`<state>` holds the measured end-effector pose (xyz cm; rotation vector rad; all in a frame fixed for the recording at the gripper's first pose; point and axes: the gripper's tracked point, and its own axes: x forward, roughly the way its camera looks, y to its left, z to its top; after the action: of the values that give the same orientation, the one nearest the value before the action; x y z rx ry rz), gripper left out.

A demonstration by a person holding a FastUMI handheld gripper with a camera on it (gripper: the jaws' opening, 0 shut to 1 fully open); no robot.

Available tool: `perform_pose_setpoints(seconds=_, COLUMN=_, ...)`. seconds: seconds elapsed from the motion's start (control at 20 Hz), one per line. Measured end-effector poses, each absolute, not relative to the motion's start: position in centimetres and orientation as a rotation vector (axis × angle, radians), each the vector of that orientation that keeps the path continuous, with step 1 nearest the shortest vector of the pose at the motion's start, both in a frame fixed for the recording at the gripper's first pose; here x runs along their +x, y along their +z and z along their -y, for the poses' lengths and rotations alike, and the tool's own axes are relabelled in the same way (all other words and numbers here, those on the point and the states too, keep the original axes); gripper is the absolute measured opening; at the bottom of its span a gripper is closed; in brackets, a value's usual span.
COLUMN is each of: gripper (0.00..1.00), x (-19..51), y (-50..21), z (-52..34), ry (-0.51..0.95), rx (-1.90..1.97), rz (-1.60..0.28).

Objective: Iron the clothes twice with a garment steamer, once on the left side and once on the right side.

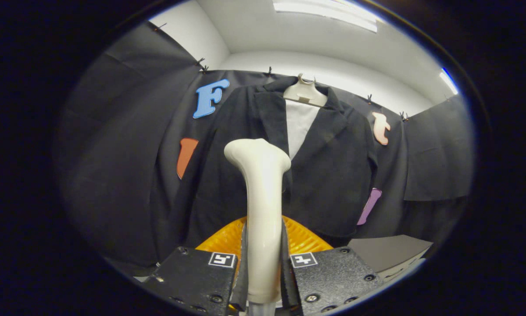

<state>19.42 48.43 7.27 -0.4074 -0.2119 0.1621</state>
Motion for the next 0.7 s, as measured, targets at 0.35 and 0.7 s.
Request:
perform_pose_setpoints(seconds=0.35, gripper=0.32, x=19.1, y=1.1, z=-46.4, ry=0.164, rx=-0.451, rz=0.126)
perform_pose_setpoints(seconds=0.7, gripper=0.32, x=18.5, y=-3.1, z=-45.4, ry=0.168, rx=-0.462, rz=0.047)
